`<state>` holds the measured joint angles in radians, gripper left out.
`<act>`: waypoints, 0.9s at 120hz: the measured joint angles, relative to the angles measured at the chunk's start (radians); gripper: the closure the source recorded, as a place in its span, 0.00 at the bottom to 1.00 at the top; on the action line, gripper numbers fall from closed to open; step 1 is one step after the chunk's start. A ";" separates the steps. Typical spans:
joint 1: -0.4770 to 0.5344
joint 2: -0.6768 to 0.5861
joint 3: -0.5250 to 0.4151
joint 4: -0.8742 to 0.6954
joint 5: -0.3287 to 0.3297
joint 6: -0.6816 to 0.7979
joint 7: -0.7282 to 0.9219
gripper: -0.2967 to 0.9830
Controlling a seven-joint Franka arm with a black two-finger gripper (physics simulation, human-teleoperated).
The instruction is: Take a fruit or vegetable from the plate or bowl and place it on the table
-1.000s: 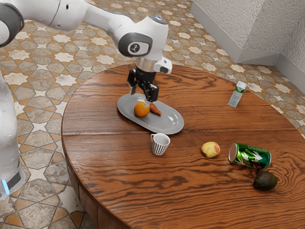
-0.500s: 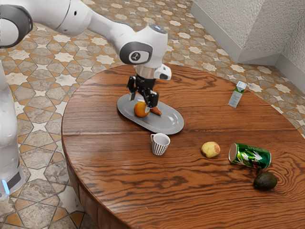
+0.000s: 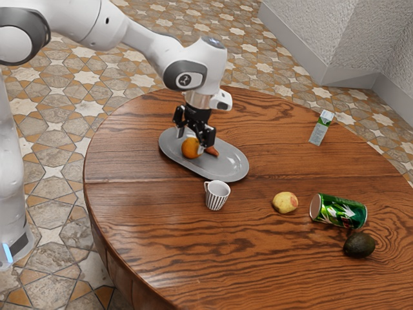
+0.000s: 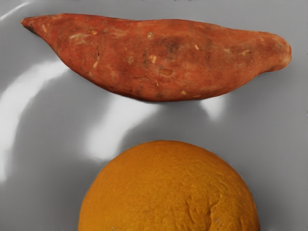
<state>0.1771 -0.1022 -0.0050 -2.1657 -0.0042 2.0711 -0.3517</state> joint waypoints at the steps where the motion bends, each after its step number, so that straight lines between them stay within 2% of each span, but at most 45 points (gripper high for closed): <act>1: 0.000 0.002 0.000 0.000 0.000 0.001 0.000 0.23; 38: 0.000 0.062 0.000 0.018 -0.002 0.020 -0.002 0.23; 56: -0.002 0.065 -0.004 0.018 -0.002 0.030 -0.006 0.45; 70: -0.006 0.059 -0.006 0.024 0.003 0.032 -0.011 0.49; 96: -0.010 0.054 0.004 0.228 0.015 -0.059 -0.014 0.51; 108: -0.019 0.086 0.034 0.403 0.020 -0.142 -0.010 0.50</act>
<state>0.1580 -0.0166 0.0290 -1.7629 0.0161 1.9293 -0.3619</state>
